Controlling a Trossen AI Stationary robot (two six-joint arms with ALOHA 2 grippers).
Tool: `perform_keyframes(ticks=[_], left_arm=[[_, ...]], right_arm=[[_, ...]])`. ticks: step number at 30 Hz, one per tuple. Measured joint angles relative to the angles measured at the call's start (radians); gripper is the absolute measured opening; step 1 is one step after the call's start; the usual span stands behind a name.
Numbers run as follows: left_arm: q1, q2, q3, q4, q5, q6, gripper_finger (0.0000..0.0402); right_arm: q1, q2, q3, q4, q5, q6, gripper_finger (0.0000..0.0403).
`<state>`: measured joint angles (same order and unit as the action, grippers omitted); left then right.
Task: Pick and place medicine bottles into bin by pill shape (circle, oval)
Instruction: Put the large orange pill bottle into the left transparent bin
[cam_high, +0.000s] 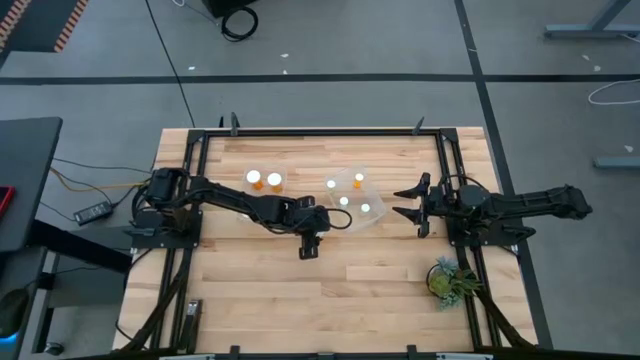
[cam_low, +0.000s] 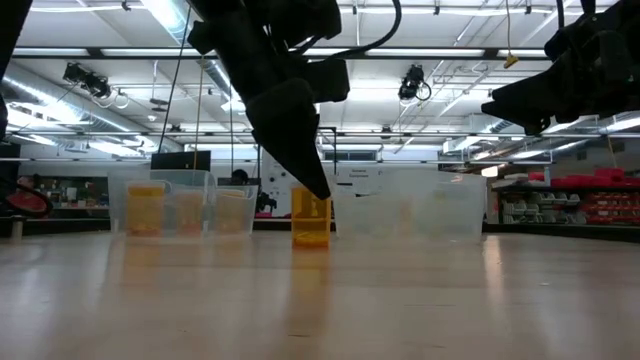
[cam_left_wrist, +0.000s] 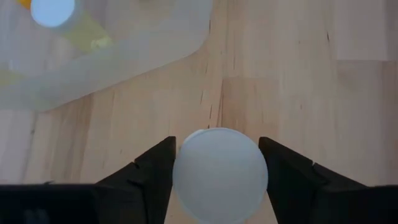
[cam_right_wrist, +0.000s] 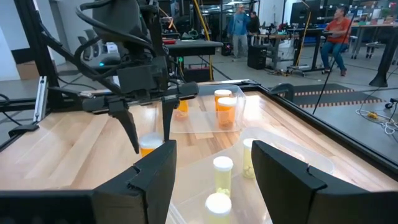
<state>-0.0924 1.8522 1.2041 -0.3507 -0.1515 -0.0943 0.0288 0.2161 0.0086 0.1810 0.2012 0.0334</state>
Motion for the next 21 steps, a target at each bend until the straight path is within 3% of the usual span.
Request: perform_keyframes(ticks=[6, 21], left_arm=[[0.015, -0.027, 0.000, -0.052, -0.001, -0.003, 0.0222], [0.101, -0.268, 0.000, -0.283, -0.025, 0.002, 0.0224]], right_arm=[[0.000, 0.000, 0.000, 0.000, 0.000, 0.000, 0.0216], [0.000, 0.000, 0.000, -0.011, 0.000, 0.000, 0.0216]])
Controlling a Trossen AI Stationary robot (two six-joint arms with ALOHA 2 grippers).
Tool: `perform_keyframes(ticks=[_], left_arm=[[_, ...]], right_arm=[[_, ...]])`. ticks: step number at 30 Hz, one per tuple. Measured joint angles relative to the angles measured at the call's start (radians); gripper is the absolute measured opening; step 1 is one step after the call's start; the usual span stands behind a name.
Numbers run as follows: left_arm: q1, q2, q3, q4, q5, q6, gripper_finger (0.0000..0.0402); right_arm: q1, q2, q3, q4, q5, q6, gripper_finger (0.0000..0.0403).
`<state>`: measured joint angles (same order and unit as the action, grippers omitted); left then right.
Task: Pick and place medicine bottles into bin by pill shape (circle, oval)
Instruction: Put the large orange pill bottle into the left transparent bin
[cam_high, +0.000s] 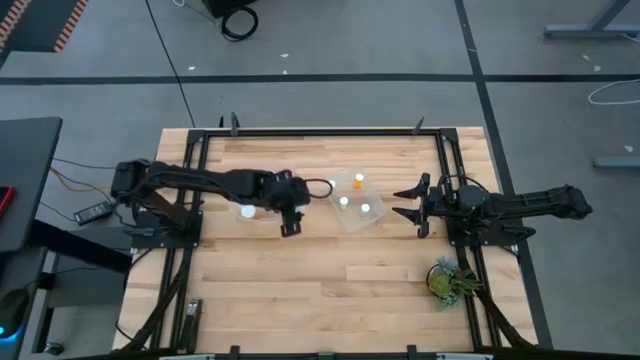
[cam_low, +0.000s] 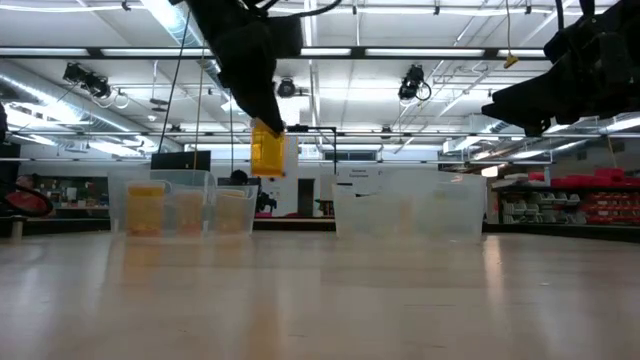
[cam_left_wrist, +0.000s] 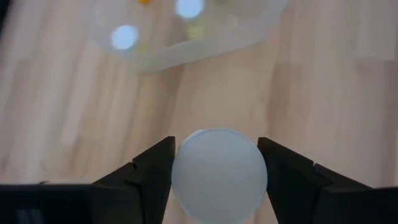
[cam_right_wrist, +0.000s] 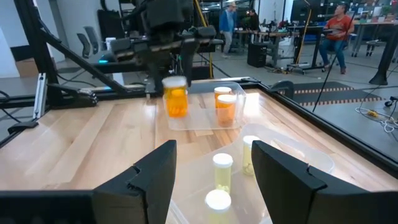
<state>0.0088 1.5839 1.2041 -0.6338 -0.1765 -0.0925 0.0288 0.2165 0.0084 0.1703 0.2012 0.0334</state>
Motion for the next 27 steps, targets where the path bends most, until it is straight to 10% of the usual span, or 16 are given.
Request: perform_keyframes(ticks=[14, 27], left_arm=[[0.079, -0.088, -0.005, -0.246, -0.146, -0.050, 0.0226], [0.126, -0.087, -0.202, -0.135, -0.109, -0.124, 0.0225]], right_arm=[[0.000, 0.000, 0.000, -0.008, 0.000, 0.000, 0.0216], [0.000, 0.000, 0.000, -0.014, 0.000, 0.000, 0.0216]])
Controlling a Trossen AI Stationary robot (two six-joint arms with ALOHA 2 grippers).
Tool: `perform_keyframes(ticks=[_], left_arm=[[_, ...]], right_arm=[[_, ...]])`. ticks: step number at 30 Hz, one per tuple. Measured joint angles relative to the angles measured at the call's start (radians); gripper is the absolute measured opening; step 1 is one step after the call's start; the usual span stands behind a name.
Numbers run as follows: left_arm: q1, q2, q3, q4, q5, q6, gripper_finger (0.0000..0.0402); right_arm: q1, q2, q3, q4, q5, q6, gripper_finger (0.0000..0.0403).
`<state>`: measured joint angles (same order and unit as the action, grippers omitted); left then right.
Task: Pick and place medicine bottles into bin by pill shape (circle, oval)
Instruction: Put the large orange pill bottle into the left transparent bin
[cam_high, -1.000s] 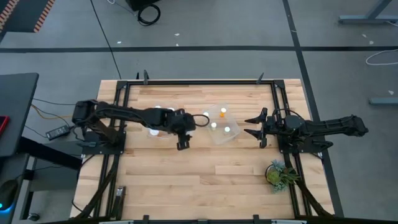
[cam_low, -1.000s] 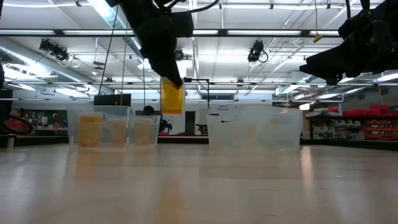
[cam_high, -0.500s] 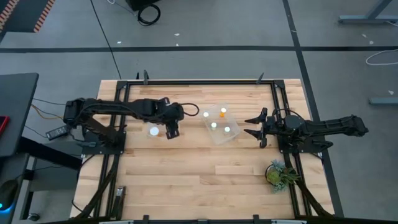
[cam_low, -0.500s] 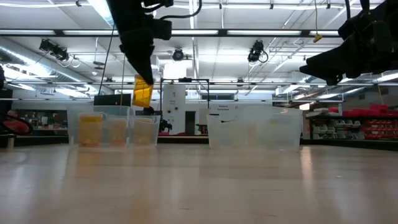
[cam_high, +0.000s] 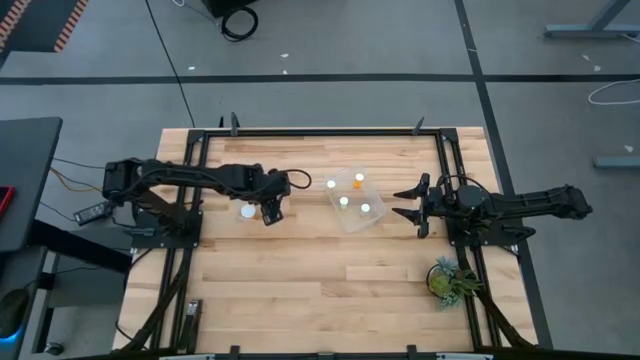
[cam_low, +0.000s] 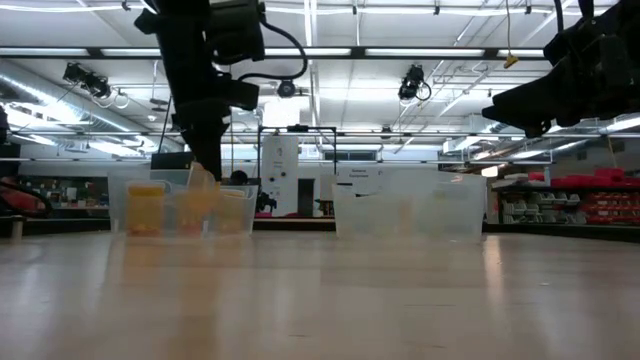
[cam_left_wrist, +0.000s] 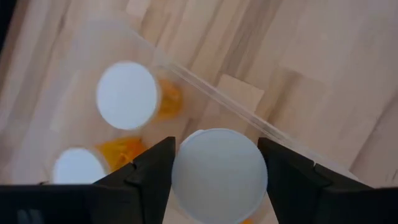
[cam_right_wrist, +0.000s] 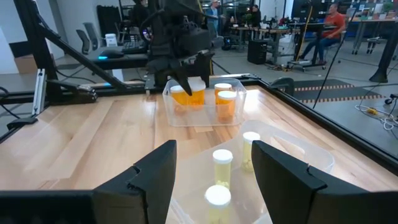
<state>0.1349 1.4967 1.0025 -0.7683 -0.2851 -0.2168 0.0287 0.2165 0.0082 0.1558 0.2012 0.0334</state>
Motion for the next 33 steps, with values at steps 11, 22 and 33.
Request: perform_keyframes(ticks=[11, 22, 33], left_arm=[[0.000, 0.000, -0.046, 0.043, 0.001, -0.106, 0.0224], [0.000, 0.002, -0.046, 0.060, -0.003, -0.221, 0.0235], [0.000, 0.002, -0.046, 0.091, -0.095, -0.299, 0.0227]], right_arm=[[0.000, 0.000, 0.000, 0.000, 0.000, 0.000, 0.0216], [0.000, 0.000, 0.000, 0.000, 0.000, 0.000, 0.0216], [0.000, 0.000, 0.000, 0.000, 0.000, 0.000, 0.0216]])
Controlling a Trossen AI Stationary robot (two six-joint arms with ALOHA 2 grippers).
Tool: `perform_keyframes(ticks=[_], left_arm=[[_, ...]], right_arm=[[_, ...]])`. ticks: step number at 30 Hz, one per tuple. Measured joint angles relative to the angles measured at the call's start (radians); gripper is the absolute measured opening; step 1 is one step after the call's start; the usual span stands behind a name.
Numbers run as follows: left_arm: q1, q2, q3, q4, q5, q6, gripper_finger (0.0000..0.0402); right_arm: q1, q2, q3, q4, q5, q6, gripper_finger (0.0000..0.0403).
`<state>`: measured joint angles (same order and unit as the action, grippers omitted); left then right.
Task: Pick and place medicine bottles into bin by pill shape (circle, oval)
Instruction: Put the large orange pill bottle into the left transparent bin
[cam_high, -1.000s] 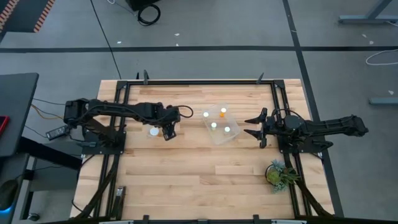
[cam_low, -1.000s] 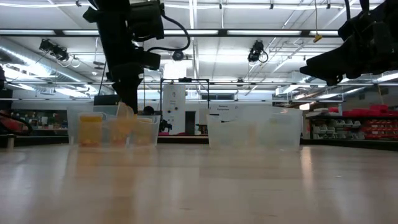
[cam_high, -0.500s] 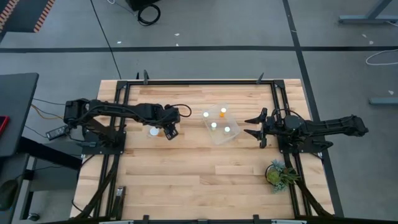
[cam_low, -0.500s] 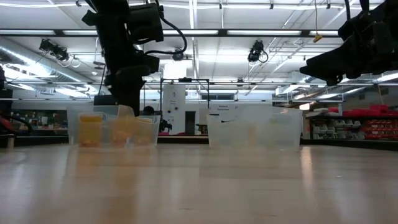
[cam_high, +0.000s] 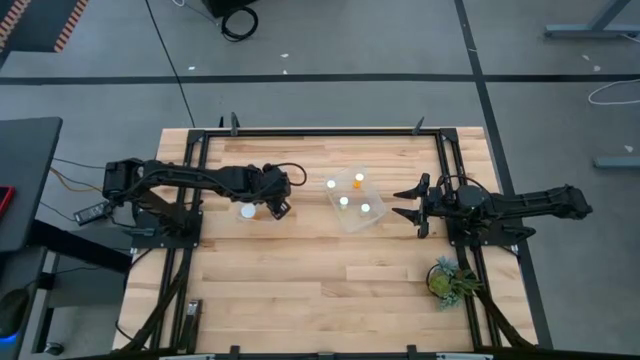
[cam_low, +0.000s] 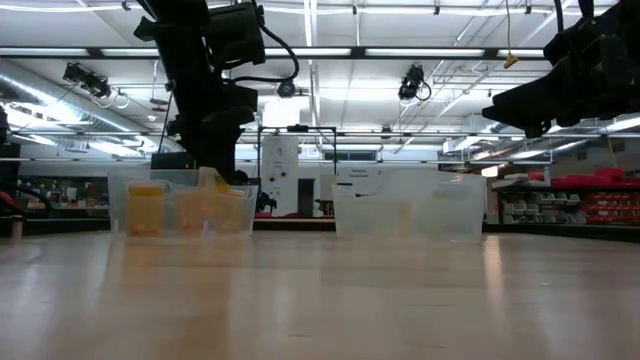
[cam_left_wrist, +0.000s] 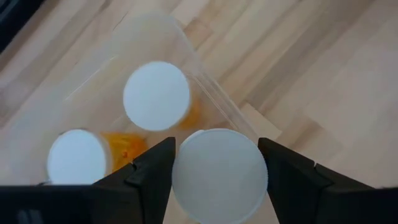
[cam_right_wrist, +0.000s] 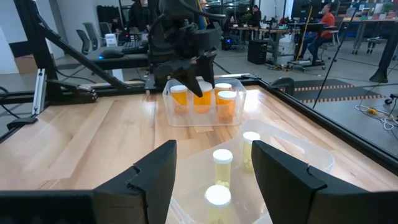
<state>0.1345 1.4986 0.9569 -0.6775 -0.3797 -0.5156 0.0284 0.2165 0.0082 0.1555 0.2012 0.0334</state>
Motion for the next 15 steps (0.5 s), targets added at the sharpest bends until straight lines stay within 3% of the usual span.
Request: perform_keyframes(ticks=[15], left_arm=[[-0.045, 0.013, 0.000, -0.036, -0.001, -0.079, 0.0225]], right_arm=[[0.000, 0.000, 0.000, 0.000, 0.000, 0.000, 0.0216]])
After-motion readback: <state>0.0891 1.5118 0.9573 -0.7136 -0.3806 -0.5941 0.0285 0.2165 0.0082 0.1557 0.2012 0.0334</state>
